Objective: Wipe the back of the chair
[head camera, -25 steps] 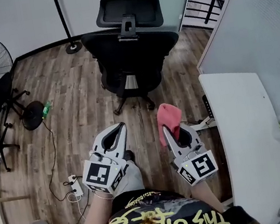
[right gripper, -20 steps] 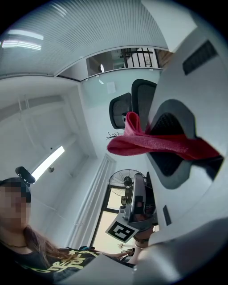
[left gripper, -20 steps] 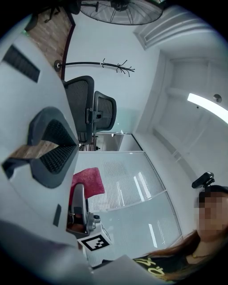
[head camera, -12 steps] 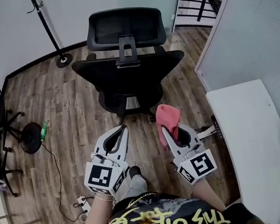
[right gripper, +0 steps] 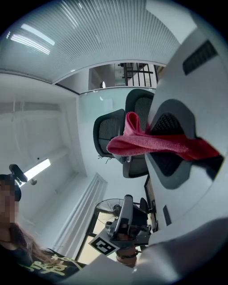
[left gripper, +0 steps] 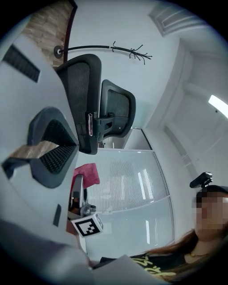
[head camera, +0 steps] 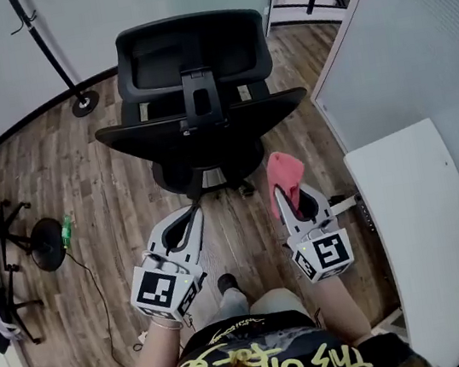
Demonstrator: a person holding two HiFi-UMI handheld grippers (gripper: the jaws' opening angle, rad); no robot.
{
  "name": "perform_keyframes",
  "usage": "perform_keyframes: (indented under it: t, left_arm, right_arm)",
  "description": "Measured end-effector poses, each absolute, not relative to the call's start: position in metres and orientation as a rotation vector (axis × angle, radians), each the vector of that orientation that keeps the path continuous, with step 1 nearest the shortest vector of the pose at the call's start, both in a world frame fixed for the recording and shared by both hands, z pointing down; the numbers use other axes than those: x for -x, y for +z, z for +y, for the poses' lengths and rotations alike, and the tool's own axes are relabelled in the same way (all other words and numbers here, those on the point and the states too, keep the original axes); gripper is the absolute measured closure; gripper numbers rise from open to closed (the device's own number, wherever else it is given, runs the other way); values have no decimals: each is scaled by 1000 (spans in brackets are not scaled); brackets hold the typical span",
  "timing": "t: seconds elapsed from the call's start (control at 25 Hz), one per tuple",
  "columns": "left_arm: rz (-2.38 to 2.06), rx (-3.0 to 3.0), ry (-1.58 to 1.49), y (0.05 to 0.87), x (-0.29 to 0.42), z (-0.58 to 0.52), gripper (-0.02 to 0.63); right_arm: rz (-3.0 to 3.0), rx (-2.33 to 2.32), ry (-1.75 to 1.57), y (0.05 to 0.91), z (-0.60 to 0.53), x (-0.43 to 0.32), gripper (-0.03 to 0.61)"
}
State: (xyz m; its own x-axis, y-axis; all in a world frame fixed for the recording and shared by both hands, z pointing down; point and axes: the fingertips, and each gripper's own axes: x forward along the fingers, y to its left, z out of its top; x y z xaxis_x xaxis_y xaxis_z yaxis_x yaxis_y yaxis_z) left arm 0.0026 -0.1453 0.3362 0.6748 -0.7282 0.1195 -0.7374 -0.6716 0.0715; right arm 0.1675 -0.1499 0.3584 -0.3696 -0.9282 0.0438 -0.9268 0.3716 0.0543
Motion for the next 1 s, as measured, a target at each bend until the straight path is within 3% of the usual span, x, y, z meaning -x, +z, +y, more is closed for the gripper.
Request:
perform_keyframes:
  t: [0.64, 1.0]
  left_arm:
    - [-1339, -2692, 233, 370, -27, -169, 620]
    - [-1527, -2607, 288, 361, -19, -154, 620]
  right_arm:
    - [-2382, -1871, 29, 422, -289, -247, 515]
    - [-2397, -1872, -33, 433, -336, -247, 515]
